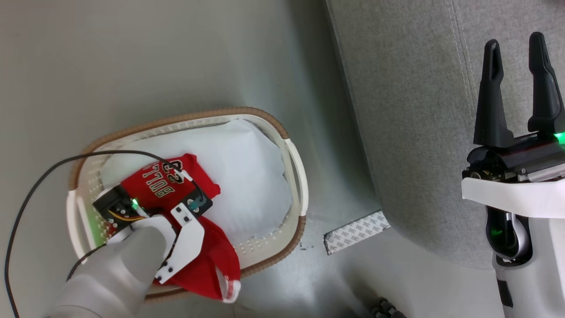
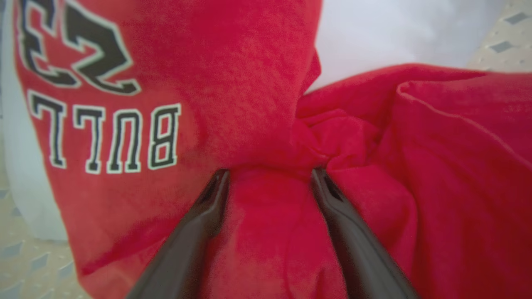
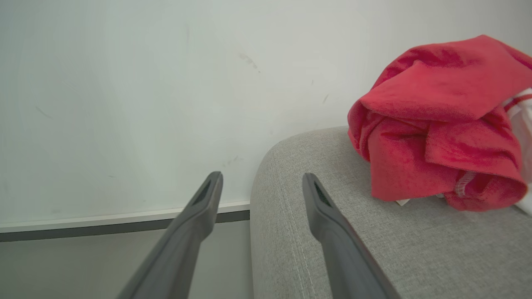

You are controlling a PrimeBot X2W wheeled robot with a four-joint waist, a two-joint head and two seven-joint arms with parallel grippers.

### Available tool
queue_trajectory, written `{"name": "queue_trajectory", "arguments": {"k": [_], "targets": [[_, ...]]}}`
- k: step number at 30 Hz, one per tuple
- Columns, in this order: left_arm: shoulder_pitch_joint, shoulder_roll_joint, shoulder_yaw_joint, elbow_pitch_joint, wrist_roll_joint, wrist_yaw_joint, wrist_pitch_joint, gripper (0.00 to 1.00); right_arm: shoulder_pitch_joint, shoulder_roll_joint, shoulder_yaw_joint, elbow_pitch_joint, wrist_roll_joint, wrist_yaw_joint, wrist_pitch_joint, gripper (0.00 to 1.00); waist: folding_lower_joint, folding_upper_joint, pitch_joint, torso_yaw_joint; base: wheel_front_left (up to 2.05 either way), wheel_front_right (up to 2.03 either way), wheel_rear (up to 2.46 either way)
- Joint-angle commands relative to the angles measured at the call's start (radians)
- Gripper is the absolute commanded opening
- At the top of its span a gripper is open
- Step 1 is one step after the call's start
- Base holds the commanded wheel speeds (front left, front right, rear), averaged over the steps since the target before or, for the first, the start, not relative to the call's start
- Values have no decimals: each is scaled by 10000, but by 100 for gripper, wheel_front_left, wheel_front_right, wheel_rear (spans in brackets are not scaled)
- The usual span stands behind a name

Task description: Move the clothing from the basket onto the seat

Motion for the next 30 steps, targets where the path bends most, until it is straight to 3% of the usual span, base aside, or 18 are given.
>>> {"name": "queue_trajectory", "arguments": {"k": [1, 5, 7, 11, 22, 30], "targets": [[-78, 80, -107, 104, 113, 20, 68, 100, -154, 22, 30, -42, 153, -23, 3, 100, -1, 0, 129, -124, 0, 0, 0], [-228, 102, -360, 192, 178, 20, 59, 95, -188, 20, 12, -86, 231, -23, 3, 100, -1, 0, 328, -292, 0, 0, 0], [-259, 109, -417, 226, 91, 20, 102, 72, -158, 20, -20, -107, 239, -23, 3, 100, -1, 0, 406, -336, 0, 0, 0], [-314, 157, -495, 274, -75, 20, 218, 0, -102, 20, -50, -101, 270, -23, 3, 100, -1, 0, 463, -377, 0, 0, 0], [-20, -280, -492, 296, -725, 20, -407, 0, -18, 17, -91, 200, 82, -23, 3, 100, -1, 0, -295, -94, 0, 0, 0], [591, -804, -467, 172, -1419, 20, -1327, 0, 362, 11, -321, 548, -320, -23, 3, 100, -1, 0, -1732, 391, 0, 0, 0]]}}
